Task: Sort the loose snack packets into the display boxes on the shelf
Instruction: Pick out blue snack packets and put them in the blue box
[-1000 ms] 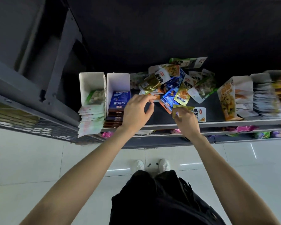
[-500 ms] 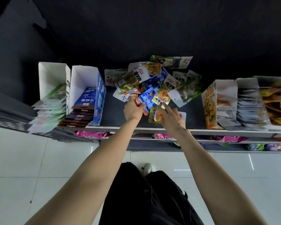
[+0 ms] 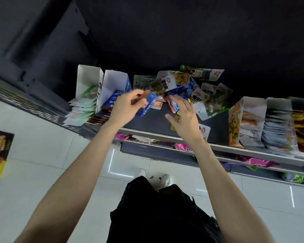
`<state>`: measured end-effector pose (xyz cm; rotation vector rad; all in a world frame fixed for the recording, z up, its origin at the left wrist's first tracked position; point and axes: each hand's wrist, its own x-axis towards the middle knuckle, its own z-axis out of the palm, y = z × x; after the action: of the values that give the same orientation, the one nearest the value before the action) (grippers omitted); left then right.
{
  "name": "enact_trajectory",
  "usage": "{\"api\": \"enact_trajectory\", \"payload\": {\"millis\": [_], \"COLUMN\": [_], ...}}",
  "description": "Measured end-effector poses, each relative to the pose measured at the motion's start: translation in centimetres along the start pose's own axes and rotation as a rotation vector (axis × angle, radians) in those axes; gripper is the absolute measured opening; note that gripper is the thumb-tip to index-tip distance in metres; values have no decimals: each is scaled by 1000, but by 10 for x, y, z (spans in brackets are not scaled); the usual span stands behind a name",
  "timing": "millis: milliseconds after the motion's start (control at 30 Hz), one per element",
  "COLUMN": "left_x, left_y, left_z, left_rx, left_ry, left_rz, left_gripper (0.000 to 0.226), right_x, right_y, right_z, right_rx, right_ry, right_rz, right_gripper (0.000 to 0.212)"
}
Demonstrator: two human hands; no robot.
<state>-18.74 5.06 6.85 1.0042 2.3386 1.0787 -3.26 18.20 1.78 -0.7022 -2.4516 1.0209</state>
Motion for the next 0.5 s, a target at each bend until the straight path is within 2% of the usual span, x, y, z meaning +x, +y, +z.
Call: {"api": "enact_trajectory", "payload": {"millis": [100,200,300,367,433,500], "left_x": [-3,-2,3,7,9,10], "left_y": [20,28,23,10,-2,-10], "left_z": [-29,-48,-66,-79,-91,-104], "left_rx": [85,99,149,323,492,541], "left_ry": [-142,-200,-191,-123,47,205], "left_rz": [77,134,164,210,340,490], "left_gripper": [23,21,24,24,20,16], "right_x": [14,24,29,34,42,54], "right_y": [-29,-47,-58,-65,-76,-88], "right_z": [-6,-9,-1,10,23,39], "right_rx": [128,226,265,262,224,175], "right_ry": [-149,-257,-257,-221,-133,-11], "right_rz": [-3,58,93,118,108,65], "right_gripper": [62,37,21,16,12,12]}}
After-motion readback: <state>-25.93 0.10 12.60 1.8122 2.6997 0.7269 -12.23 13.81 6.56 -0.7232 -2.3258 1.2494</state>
